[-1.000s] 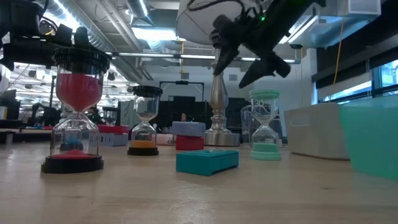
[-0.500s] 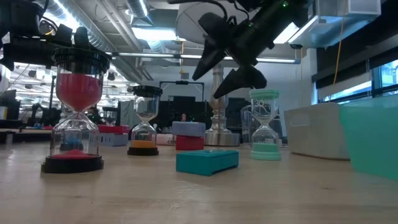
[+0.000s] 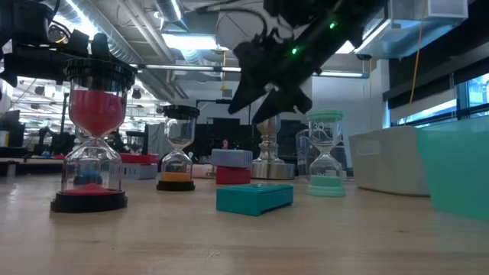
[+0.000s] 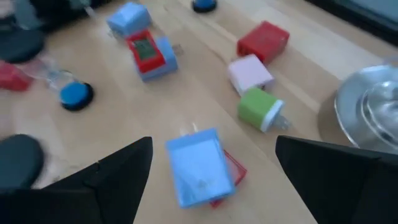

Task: Pick & Place Office items
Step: Put the purple charger adapter into the gray bin

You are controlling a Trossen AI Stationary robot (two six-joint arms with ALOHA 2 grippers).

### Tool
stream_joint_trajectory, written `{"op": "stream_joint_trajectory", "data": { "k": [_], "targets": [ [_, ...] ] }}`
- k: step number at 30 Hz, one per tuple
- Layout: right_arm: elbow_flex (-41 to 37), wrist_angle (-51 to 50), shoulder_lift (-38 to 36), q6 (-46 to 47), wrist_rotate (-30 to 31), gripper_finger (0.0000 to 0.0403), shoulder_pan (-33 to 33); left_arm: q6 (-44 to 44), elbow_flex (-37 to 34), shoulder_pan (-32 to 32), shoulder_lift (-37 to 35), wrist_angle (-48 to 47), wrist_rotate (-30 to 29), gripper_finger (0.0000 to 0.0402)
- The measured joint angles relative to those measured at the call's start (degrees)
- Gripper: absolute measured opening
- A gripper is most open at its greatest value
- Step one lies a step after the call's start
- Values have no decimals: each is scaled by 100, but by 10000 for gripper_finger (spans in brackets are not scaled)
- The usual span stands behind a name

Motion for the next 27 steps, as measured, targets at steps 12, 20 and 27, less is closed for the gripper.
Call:
{"op": "stream_joint_trajectory", "data": {
  "k": [12,20,27],
  "targets": [
    [1447,-1242,608,817,-755,343,-497,2,0,2,0,0,-1,226],
    [1682,-1405,668,775,-694,343,-384,1,0,2,-2,-29,-1,226],
    [1680,-1425,670,807,-960,343,-346,-1,0,1,-1,-36,-1,226]
  ]
}}
